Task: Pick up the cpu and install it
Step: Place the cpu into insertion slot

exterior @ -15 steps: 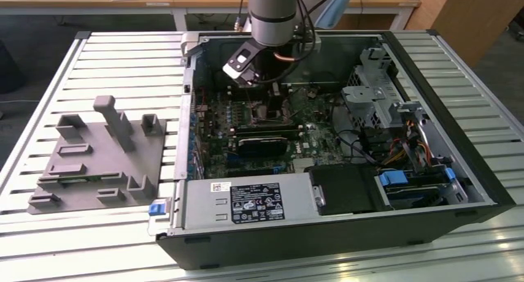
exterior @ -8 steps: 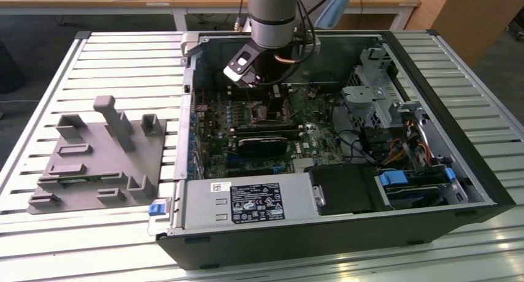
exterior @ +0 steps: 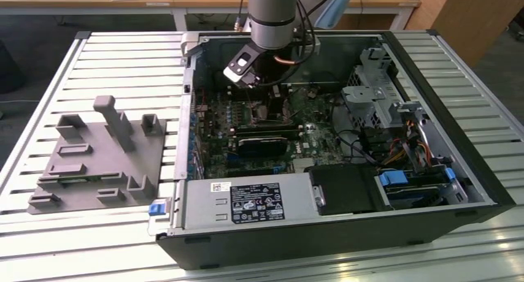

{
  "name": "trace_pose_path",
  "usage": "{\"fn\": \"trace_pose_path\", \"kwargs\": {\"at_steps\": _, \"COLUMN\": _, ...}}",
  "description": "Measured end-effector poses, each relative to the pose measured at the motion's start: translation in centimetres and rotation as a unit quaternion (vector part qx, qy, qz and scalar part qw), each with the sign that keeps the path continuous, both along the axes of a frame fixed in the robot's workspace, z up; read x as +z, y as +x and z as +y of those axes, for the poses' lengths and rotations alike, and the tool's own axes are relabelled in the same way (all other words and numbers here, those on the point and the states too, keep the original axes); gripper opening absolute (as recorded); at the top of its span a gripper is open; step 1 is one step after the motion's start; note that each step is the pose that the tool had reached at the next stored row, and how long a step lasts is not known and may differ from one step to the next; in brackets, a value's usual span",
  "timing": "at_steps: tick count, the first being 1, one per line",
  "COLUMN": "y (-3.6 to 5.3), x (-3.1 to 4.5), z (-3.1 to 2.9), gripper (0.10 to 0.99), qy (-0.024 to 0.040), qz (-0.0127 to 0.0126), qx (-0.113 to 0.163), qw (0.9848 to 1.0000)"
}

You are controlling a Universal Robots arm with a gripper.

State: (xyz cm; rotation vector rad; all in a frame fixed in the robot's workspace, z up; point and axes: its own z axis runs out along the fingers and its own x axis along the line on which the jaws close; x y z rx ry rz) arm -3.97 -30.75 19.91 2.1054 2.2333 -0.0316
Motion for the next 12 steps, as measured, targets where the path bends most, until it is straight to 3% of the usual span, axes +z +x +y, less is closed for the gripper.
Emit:
{"fn": "trace_pose_path", "kwargs": {"at_steps": 8, "y": -0.01, "x": -0.28, "z": 0.00, "gripper": 0.608, "qy": -0.0002, "qz": 0.0001, "qx": 0.000, "qw": 1.0000}}
{"fn": "trace_pose_path", "kwargs": {"at_steps": 10, "y": -0.01, "x": -0.27, "z": 0.00, "gripper": 0.592, "qy": -0.0004, "qz": 0.0003, "qx": 0.000, "qw": 1.0000}}
{"fn": "trace_pose_path", "kwargs": {"at_steps": 11, "y": -0.01, "x": -0.27, "z": 0.00, "gripper": 0.529, "qy": -0.0004, "qz": 0.0003, "qx": 0.000, "qw": 1.0000}}
{"fn": "trace_pose_path", "kwargs": {"at_steps": 12, "y": -0.01, "x": -0.28, "z": 0.00, "gripper": 0.522, "qy": -0.0003, "qz": 0.0002, "qx": 0.000, "qw": 1.0000}}
